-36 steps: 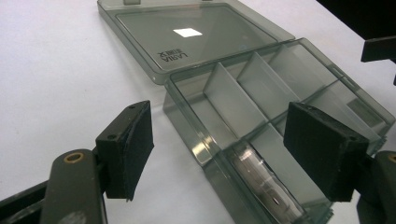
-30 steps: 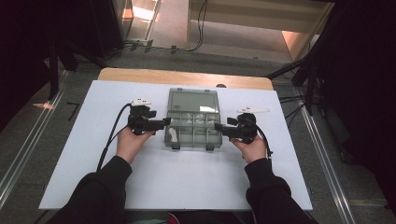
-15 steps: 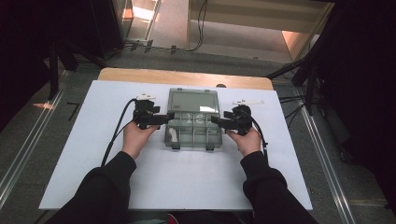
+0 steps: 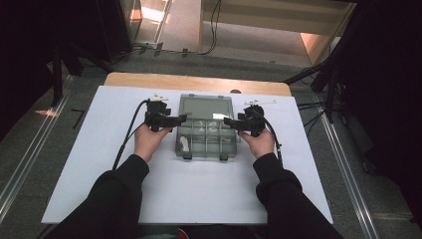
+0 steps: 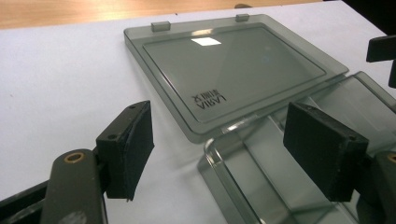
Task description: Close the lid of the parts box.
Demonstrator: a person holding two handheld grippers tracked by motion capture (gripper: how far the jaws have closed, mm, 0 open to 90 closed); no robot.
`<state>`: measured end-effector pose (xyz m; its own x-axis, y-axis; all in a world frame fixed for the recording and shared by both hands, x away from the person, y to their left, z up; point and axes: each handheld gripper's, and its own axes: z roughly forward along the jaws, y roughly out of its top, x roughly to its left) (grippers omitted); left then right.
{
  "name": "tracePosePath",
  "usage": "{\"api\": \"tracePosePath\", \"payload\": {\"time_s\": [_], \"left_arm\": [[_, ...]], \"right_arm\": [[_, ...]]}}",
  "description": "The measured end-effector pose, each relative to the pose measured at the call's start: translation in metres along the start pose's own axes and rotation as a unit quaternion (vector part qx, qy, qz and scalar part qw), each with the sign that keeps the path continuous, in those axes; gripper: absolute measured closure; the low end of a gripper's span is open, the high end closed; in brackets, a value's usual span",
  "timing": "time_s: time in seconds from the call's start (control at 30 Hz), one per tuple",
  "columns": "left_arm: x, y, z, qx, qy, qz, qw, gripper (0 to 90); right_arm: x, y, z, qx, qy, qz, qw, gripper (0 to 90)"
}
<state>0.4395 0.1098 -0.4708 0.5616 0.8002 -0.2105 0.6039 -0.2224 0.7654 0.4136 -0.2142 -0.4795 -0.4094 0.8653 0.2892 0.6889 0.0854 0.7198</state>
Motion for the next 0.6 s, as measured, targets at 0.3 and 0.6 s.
{"api": "tracePosePath", "payload": {"time_s": [0.3,0.6], "left_arm": [[0.005,0.012,0.013,0.003,0.004,-0.014,0.9999,24.7],[0.004,0.018,0.026,0.010,0.021,-0.007,0.9997,24.6]], "right_arm": [[-0.003,0.009,0.011,-0.006,-0.006,0.006,0.9999,27.0],[-0.008,0.016,0.023,0.005,-0.019,0.008,0.9998,27.0]]}}
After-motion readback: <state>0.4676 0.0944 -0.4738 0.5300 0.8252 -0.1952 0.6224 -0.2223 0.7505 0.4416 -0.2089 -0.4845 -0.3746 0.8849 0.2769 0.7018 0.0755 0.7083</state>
